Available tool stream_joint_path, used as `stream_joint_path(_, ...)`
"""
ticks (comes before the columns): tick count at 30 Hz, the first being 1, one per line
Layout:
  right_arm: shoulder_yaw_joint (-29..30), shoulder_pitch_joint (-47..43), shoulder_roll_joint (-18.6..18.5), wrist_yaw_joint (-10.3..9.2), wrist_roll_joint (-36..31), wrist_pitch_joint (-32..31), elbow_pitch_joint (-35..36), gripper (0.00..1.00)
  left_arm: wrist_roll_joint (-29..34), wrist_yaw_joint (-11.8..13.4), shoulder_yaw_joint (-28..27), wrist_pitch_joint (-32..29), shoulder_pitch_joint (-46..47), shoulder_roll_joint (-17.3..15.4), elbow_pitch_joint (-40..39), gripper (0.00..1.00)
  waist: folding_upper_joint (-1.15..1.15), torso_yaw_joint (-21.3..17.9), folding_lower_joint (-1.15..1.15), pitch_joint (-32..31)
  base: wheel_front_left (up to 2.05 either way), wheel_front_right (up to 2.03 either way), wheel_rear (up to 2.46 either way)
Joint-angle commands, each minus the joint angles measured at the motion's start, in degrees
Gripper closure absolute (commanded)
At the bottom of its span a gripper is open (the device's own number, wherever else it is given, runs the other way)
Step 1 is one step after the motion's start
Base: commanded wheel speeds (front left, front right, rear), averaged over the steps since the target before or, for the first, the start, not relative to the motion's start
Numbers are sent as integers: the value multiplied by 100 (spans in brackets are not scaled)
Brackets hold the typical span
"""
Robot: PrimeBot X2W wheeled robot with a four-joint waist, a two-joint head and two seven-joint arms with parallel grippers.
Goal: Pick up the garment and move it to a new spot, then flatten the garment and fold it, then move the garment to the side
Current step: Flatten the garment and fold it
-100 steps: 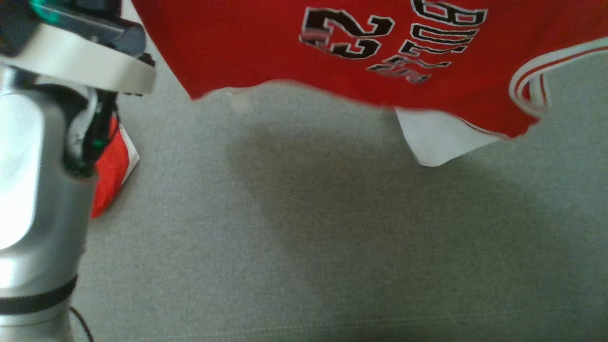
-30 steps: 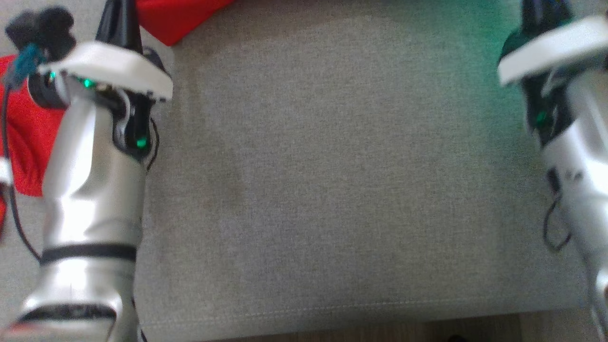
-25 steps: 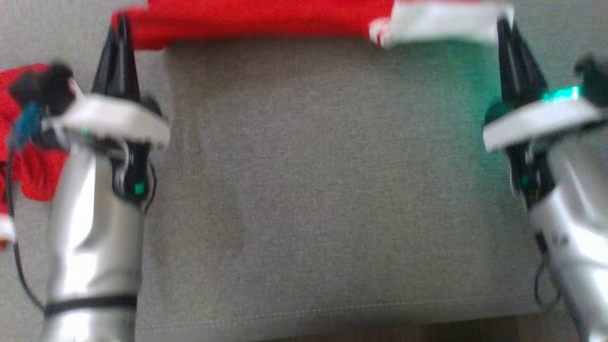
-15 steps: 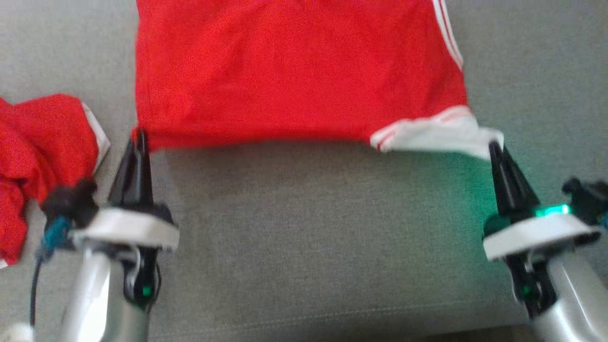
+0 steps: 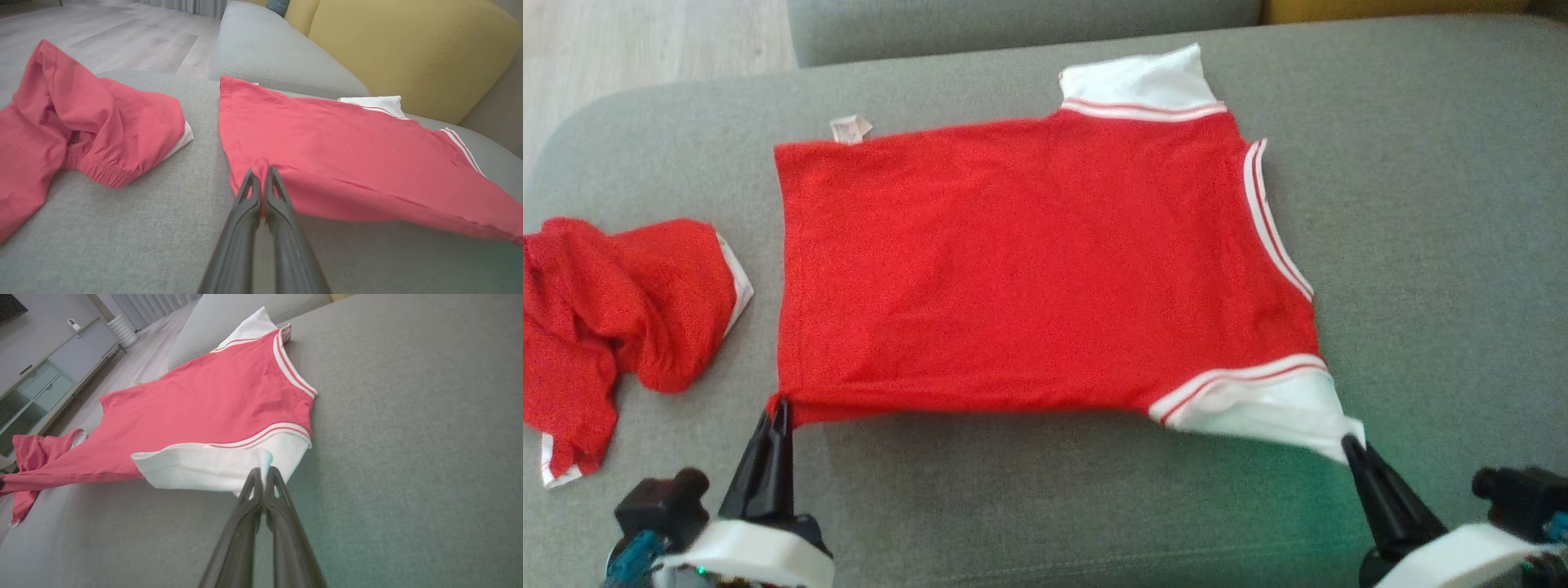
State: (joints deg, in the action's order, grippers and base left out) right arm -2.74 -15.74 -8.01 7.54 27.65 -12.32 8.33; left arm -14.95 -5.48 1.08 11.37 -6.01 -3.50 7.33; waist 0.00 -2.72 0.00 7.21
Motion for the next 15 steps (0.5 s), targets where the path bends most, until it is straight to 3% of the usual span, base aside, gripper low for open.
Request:
stream_joint_path(1, -29, -36, -40, -5, -49, -186, 366, 100, -43, 66, -223, -137, 10, -111, -371, 100, 0, -16, 0, -103, 0, 0, 0)
stream_joint_path(9, 95, -58, 31, -5, -128, -597, 601, 100, -127, 121, -173, -842, -208, -217, -796, 100, 0, 27, 0, -105, 0, 0, 0)
stream_joint_path(15, -89, 724, -258, -5, -81, -478, 224, 100, -376, 71, -101, -1637, 260, -349, -714, 100, 0, 91, 0, 245, 0, 0, 0)
